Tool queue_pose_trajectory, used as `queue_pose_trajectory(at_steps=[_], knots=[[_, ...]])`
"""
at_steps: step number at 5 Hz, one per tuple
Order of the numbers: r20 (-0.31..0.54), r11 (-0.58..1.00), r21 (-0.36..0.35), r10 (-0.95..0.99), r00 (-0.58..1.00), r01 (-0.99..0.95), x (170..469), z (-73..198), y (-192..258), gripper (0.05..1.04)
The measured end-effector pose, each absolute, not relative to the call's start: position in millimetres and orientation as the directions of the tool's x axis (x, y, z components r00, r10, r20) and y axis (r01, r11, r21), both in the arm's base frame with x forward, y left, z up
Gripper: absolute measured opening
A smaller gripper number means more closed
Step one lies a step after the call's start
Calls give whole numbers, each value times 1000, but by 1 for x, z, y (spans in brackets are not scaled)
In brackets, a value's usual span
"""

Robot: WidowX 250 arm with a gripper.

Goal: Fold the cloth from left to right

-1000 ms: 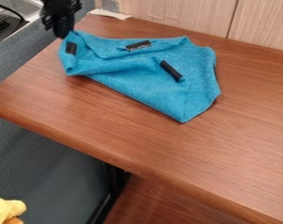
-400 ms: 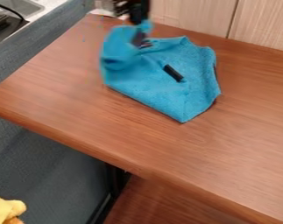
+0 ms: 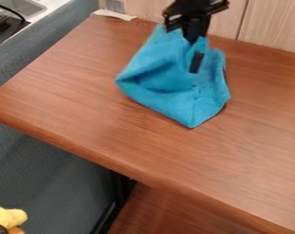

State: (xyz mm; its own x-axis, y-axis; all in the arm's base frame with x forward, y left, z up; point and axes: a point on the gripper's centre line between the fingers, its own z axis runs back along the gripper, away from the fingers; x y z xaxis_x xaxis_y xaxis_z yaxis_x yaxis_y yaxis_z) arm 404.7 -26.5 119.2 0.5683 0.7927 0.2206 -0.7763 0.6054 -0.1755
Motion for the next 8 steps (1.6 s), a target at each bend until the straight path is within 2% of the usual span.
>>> queue_pose_trajectory(at_steps=[1,2,3,4,5,6,7,8], knots=[[202,657,-158,752,628,-737,395,104,-44,55],[210,684,-174,728,652,-708,395,100,-54,55],[197,691,-179,722,663,-700,396,82,-58,55],[164,702,-224,710,684,-676,394,74,-67,76],[133,713,-189,700,702,-675,388,68,-67,227],[144,719,-148,695,704,-679,387,72,-66,480],[156,708,-156,707,690,-689,383,78,-65,784],[156,708,-163,706,691,-687,382,85,-66,999]])
